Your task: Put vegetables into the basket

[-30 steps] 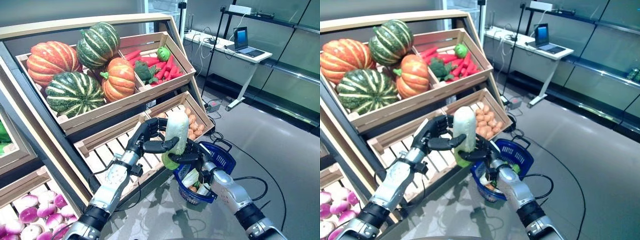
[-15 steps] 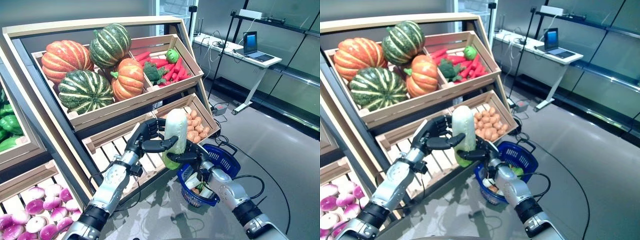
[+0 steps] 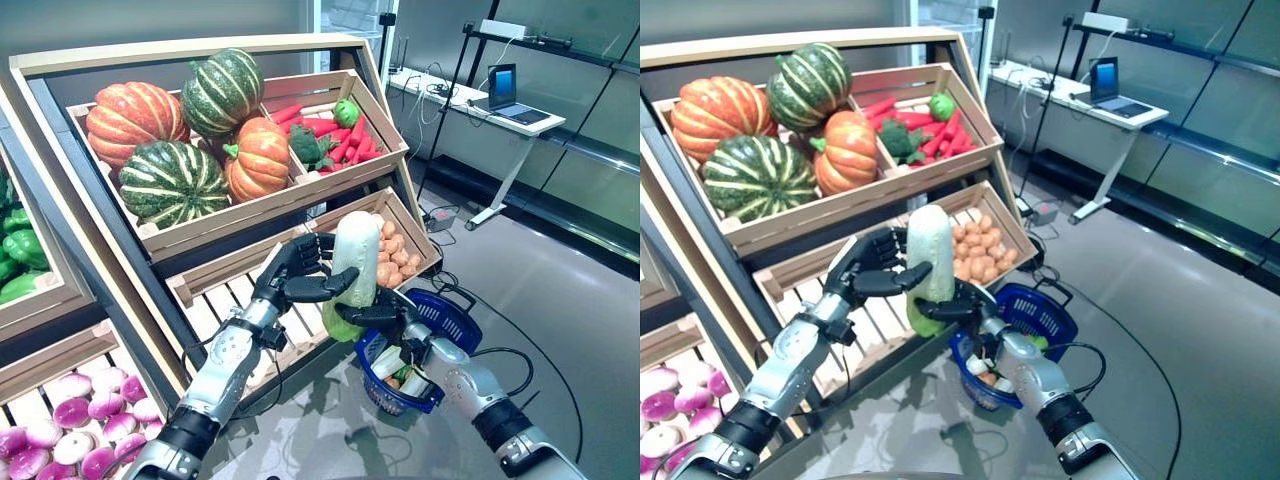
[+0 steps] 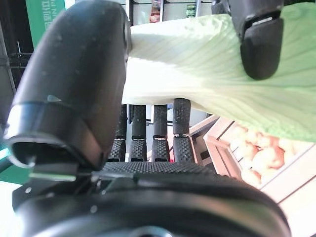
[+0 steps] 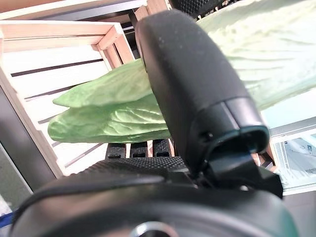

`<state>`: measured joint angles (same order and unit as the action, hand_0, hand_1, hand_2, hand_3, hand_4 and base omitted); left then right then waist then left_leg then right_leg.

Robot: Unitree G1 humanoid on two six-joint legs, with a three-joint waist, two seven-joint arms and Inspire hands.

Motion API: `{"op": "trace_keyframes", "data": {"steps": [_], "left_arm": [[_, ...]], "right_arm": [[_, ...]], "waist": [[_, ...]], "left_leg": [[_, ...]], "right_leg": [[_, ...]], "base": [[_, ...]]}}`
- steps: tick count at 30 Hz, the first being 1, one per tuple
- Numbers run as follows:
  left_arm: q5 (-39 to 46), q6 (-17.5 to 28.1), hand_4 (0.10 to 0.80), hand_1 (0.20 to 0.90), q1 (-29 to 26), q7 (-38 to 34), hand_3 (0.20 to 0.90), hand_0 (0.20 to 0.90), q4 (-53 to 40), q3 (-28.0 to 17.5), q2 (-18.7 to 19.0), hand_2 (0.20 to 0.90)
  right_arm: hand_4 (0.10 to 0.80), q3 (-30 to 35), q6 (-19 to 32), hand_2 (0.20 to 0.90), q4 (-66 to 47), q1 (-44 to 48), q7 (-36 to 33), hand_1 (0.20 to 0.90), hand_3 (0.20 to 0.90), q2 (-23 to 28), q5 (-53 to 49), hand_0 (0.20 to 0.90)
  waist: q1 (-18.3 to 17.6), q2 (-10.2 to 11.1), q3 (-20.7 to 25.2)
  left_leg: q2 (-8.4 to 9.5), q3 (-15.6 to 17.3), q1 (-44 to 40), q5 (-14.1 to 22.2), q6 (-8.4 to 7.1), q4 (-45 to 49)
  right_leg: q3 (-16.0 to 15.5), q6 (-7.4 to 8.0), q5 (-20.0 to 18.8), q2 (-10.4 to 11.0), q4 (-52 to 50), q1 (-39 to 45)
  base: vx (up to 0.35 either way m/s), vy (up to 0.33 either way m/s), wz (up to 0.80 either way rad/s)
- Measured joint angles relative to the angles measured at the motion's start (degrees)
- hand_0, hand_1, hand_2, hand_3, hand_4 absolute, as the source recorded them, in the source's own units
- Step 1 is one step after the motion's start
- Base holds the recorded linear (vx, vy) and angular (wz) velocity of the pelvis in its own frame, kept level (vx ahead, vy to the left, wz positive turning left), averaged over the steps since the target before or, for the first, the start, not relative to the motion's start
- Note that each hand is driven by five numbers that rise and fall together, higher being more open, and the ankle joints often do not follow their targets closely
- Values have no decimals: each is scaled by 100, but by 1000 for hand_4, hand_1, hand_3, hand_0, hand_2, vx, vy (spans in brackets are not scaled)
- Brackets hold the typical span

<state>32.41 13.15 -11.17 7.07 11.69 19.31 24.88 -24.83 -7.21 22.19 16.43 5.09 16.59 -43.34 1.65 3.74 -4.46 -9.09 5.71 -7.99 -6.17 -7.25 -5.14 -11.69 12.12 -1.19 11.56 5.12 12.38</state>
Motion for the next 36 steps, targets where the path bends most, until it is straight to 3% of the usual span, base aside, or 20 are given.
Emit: {"op": "trace_keyframes", "data": {"steps": [6, 7, 8, 24, 36], "left_arm": [[96, 0, 400, 300, 0, -1, 300, 300, 0, 11, -59, 300], [116, 0, 486, 429, 0, -1, 429, 429, 0, 12, -63, 429], [117, 0, 800, 900, 0, -1, 900, 900, 0, 12, -64, 900], [-201, 20, 800, 900, 1, 120, 900, 900, -63, 58, -131, 900], [-488, 5, 800, 900, 11, 279, 900, 900, -53, -180, 130, 900]], "right_arm": [[400, -12, 50, 300, 0, 0, 71, 300, 300, 91, 1, 300], [400, -12, 59, 300, 0, 0, 69, 300, 300, 96, 1, 300], [400, -12, 59, 300, 0, 2, 69, 300, 300, 100, 1, 300], [400, 437, 60, 300, 23, 3, -31, 300, 300, 276, -43, 300], [400, 740, 61, 300, 154, -29, -67, 300, 300, 549, -35, 300]], "waist": [[-27, -35, 33], [-31, -42, 58], [-32, -45, 77], [-73, -45, 77], [-87, -44, 74]], "left_leg": [[0, 4, 25, 0, 0, 0], [0, 4, 36, 0, 0, 0], [0, 5, 47, 0, 0, 0], [-3, 71, 50, 3, 0, -1], [-6, 150, 76, 14, 10, -1]], "right_leg": [[7, 1, -2, -1, 0, -32], [8, 5, -4, -1, 0, -44], [8, 9, -6, -1, 0, -56], [50, 17, -11, -1, 0, -87], [154, 27, -22, -1, 0, -189]], "base": [[0, 0, 0], [0, 0, 0], [0, 0, 0], [0, 0, 0], [-10, -2, -4]]}}
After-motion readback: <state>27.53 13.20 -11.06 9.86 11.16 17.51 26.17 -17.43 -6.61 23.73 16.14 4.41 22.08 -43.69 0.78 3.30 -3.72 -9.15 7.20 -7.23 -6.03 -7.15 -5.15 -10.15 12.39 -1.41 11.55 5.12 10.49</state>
